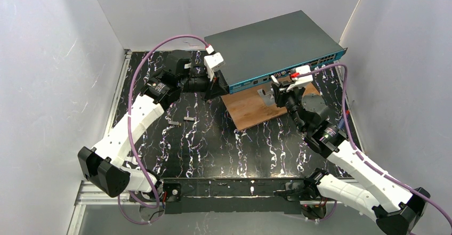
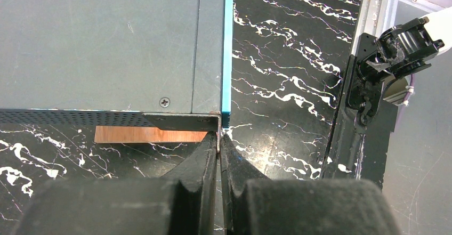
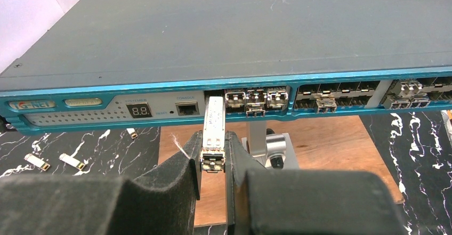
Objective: Insert the plug into the switch port
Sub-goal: Pick up the plug from the center of the board, then insert the plug into the switch port.
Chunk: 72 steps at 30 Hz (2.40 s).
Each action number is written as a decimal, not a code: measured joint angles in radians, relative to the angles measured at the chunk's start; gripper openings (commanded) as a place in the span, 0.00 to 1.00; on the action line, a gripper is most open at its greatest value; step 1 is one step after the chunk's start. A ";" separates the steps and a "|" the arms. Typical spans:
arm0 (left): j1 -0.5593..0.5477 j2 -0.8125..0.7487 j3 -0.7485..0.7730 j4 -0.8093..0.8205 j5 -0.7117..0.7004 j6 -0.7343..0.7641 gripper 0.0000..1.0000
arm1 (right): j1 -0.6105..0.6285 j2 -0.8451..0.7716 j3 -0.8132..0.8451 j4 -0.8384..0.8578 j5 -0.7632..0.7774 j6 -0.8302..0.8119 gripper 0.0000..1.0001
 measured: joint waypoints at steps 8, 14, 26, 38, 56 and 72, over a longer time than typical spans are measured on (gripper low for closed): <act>-0.002 0.000 0.000 -0.002 0.000 0.002 0.00 | 0.000 0.000 0.000 0.007 -0.002 0.000 0.01; -0.003 0.000 0.000 -0.003 -0.001 0.004 0.00 | 0.000 0.002 0.000 0.019 -0.003 -0.003 0.01; -0.003 0.000 0.001 -0.003 -0.004 0.004 0.00 | 0.000 0.004 0.000 0.021 -0.004 -0.018 0.01; -0.003 0.000 0.002 -0.006 -0.009 0.004 0.00 | 0.000 0.011 0.000 0.021 -0.019 -0.024 0.01; -0.006 0.003 0.007 -0.014 -0.013 0.003 0.00 | -0.004 0.010 -0.011 0.019 -0.030 -0.027 0.01; -0.011 0.004 0.008 -0.018 -0.014 0.005 0.00 | -0.004 0.006 -0.013 0.022 -0.009 -0.026 0.01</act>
